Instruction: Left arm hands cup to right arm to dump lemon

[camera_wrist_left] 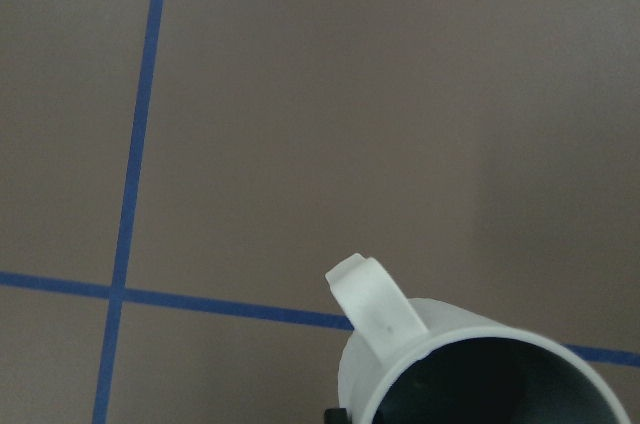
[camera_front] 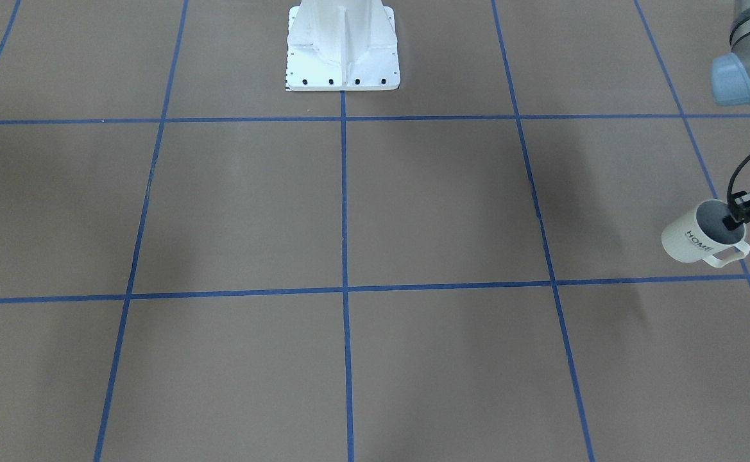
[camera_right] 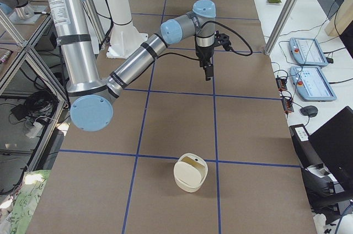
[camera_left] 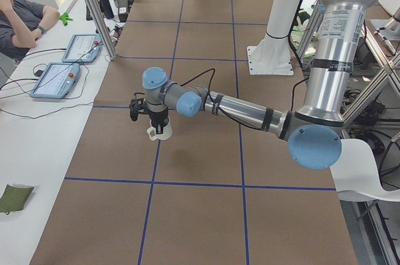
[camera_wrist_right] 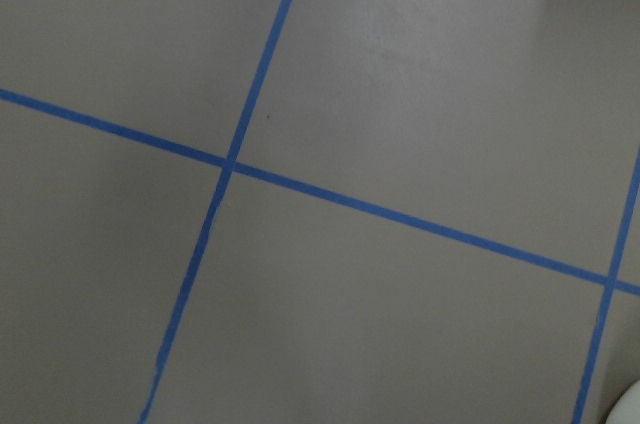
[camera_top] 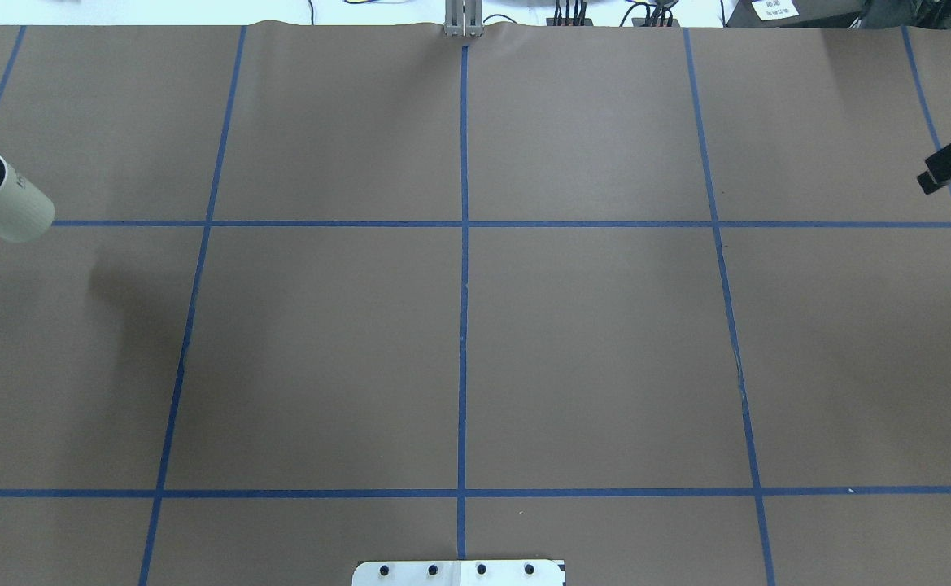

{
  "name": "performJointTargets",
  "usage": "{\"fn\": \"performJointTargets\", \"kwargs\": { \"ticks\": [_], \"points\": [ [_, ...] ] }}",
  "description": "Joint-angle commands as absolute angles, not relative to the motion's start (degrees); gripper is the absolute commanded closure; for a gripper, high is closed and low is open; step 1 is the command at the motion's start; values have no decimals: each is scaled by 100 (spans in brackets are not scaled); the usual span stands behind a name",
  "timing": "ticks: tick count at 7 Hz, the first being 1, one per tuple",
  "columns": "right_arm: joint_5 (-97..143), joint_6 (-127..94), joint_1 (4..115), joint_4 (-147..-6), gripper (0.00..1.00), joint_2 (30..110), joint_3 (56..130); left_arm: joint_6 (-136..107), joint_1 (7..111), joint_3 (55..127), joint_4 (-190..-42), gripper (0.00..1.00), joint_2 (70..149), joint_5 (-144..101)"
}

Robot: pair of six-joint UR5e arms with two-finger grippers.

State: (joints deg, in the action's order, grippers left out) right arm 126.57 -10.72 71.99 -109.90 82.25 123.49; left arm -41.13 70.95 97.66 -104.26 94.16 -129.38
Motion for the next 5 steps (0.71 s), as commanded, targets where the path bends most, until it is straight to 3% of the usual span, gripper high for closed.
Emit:
{"fn": "performJointTargets", "kwargs": {
  "ticks": [1, 5],
  "points": [
    [12972, -641, 7549, -10995, 0, 8640, 12314, -5051, 6411, 10324, -11241, 100, 8563, -12633],
    [12955, -685, 7550, -10995, 0, 8613, 12102, -5696, 5590, 10538, -11549, 100, 8148, -12120]
  ]
}}
